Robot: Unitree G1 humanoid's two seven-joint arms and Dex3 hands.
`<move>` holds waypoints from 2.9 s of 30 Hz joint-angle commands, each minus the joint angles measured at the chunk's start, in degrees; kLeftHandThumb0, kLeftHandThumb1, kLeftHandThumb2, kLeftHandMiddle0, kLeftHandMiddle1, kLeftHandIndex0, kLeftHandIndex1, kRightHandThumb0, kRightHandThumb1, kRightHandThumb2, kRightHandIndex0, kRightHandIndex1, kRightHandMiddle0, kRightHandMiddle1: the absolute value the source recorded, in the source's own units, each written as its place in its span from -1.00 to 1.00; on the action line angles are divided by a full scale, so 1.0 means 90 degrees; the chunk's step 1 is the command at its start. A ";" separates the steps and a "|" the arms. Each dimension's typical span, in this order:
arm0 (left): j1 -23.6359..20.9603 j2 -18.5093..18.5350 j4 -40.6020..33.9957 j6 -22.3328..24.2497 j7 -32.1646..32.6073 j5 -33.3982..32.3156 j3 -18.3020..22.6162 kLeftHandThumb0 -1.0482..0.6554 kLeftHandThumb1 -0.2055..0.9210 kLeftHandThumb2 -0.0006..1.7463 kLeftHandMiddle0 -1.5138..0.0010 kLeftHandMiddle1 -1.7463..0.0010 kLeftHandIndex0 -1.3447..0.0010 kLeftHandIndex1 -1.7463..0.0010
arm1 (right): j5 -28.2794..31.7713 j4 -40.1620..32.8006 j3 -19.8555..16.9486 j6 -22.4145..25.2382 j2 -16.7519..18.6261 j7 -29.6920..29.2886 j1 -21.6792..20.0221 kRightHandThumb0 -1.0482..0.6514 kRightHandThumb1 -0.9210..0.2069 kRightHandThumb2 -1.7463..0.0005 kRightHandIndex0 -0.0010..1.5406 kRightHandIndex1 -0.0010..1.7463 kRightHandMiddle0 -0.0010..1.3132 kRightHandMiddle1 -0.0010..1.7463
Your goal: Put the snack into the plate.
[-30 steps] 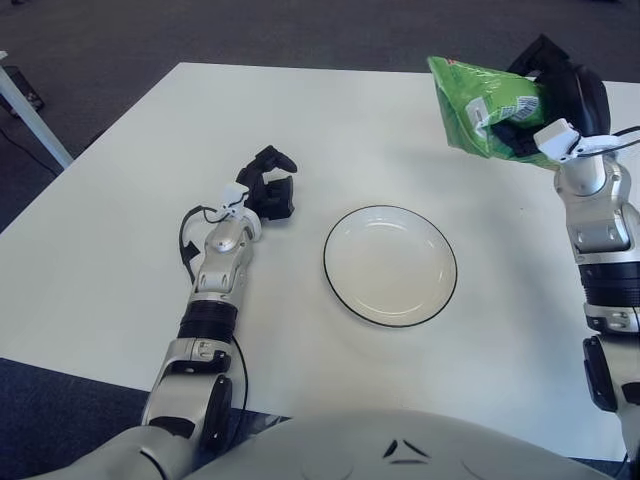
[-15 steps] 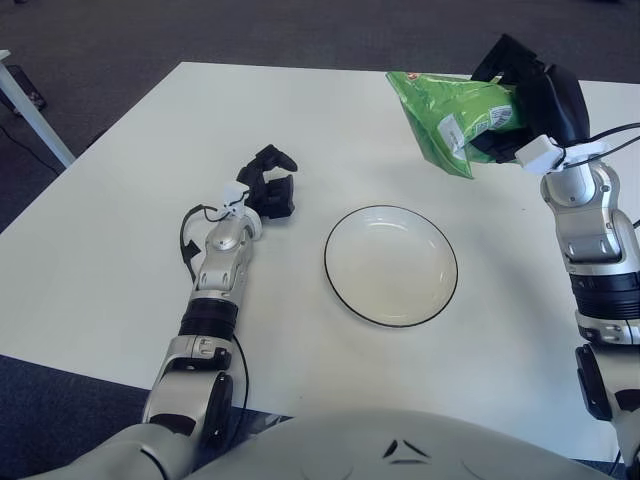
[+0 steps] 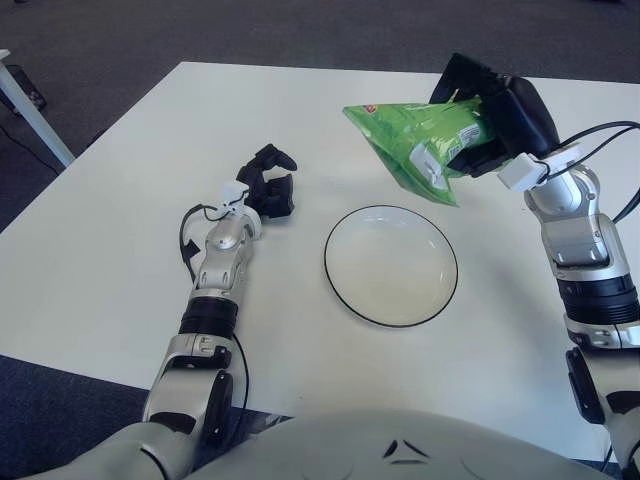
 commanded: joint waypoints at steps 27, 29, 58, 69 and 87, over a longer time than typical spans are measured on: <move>0.0513 -0.0104 0.0310 0.0155 -0.0053 -0.0035 -0.0006 -0.31 0.01 0.44 -0.52 -1.00 0.15 -1.00 | 0.1463 0.0165 0.0743 -0.1053 -0.0133 0.2713 0.0380 -0.44 0.36 -0.74 0.66 1.00 0.16 1.00; 0.0511 -0.0105 0.0317 0.0145 -0.0052 -0.0034 -0.0004 -0.31 0.01 0.44 -0.53 -1.00 0.14 -1.00 | 0.1476 0.0189 0.0758 -0.1056 -0.0152 0.2814 0.0363 -0.46 0.42 -0.79 0.65 1.00 0.20 1.00; 0.0549 -0.0105 0.0217 0.0193 -0.0054 -0.0004 -0.0004 -0.32 0.00 0.45 -0.54 -1.00 0.14 -1.00 | 0.1669 0.0135 0.1136 -0.0691 -0.1187 0.4792 -0.0092 -0.60 -0.01 -0.05 -0.88 0.70 -0.97 0.48; 0.0561 -0.0107 0.0174 0.0227 -0.0061 -0.0006 -0.0004 -0.31 0.04 0.42 -0.52 -1.00 0.16 -1.00 | 0.2109 0.0495 0.1181 -0.1019 -0.1411 0.5679 -0.0410 -0.68 -0.25 0.13 -1.00 -0.58 -1.00 0.03; 0.0574 -0.0128 0.0116 0.0261 0.0017 0.0048 -0.0022 -0.31 0.03 0.42 -0.54 -1.00 0.16 -1.00 | 0.3044 0.0989 0.0889 -0.0806 -0.1591 0.6516 -0.0650 -0.89 -0.47 0.34 -1.00 -0.98 -1.00 -0.43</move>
